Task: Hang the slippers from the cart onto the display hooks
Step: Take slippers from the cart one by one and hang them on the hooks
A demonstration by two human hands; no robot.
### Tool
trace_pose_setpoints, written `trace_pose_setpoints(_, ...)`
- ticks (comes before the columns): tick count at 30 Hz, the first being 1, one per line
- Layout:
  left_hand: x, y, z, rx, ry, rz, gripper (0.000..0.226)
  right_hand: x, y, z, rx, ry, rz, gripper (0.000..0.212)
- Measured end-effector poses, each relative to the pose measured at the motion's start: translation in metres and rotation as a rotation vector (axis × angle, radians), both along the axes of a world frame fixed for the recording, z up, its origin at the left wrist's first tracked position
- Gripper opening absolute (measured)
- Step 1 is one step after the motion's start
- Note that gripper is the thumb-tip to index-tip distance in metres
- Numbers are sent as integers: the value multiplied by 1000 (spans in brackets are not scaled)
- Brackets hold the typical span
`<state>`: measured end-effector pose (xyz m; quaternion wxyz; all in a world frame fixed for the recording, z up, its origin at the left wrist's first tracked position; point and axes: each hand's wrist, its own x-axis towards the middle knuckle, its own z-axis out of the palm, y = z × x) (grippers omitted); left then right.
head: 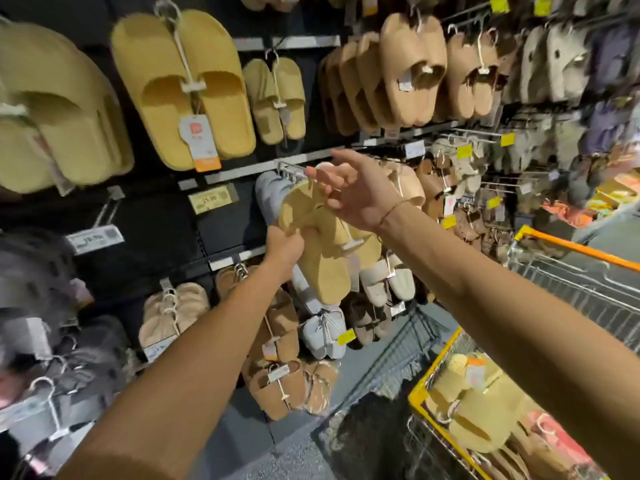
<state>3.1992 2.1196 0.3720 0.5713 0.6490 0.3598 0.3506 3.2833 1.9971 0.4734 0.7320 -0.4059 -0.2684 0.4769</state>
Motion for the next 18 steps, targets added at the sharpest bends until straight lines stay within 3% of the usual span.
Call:
trace_pose_setpoints(3, -23, 21, 24, -46, -69, 43, 13, -17, 6, 25, 6, -147, 37, 30)
trace_pose_setpoints(4, -30, 27, 30, -72, -82, 45, 26, -17, 10, 30, -2, -232, -43, 31)
trace_pose_setpoints(6, -44, 36, 43, -91, -113, 47, 51, -10, 17, 34, 1, -474, -384, 28)
trace_pose_setpoints(8, -52, 45, 54, -87, -162, 57, 55, 11, 25, 25, -10, -704, -697, 32)
trace_pose_setpoints(9, -55, 47, 60, -89, -184, 52, 51, 23, 28, 16, -56, -744, -705, 46)
trace_pose_setpoints(12, -52, 51, 75, -32, -198, 0, 28, 55, 38, -12, -155, -669, -331, 86)
trace_pose_setpoints(14, -41, 57, 85, -10, -202, -50, 28, 76, 47, -27, -128, -659, -173, 82)
trace_pose_setpoints(18, -8, 64, 103, 18, -231, -76, 31, 96, 53, -19, -53, -575, -261, 84)
